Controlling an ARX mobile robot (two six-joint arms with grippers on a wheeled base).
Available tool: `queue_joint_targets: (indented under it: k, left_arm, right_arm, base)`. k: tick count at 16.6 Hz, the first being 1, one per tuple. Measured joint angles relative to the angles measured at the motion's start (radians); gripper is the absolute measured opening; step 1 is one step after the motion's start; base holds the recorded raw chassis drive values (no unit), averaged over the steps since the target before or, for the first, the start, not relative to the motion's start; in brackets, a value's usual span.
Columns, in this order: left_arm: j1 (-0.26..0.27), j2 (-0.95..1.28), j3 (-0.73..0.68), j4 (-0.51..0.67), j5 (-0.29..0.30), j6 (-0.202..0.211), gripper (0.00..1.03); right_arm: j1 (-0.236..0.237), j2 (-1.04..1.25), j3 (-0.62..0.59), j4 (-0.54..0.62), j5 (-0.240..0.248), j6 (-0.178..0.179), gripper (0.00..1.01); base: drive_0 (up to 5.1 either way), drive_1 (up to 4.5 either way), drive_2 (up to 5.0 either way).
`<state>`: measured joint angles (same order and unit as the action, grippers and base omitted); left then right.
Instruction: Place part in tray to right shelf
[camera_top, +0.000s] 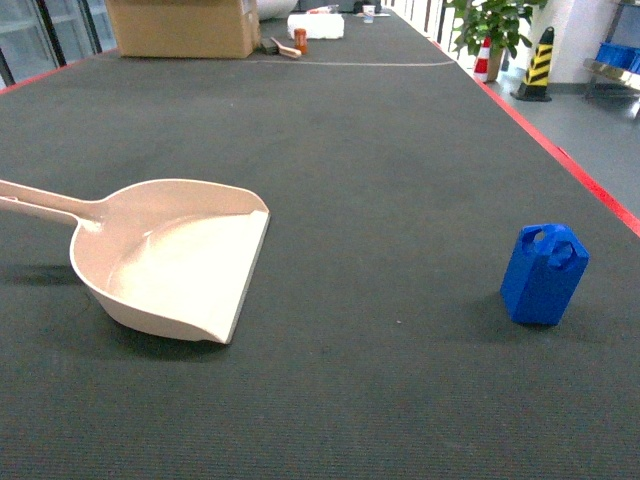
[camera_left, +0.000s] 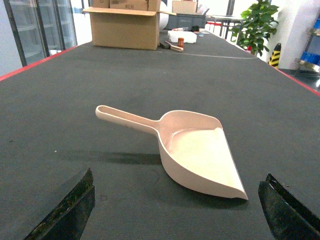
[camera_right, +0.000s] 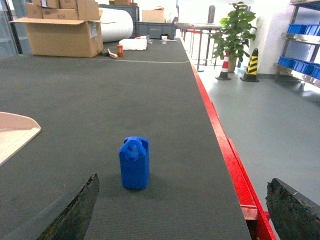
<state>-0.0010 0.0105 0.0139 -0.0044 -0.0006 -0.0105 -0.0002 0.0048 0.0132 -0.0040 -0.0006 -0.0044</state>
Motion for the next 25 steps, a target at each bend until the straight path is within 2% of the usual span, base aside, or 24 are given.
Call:
queue_joint_targets:
  k: [25]
  left_arm:
    - [0.000,0.000,0.000,0.000,0.000,0.000,0.98]
  right_arm:
    - [0.000,0.000,0.000,0.000,0.000,0.000,0.98]
  base:
    - [0.0,0.00,0.0]
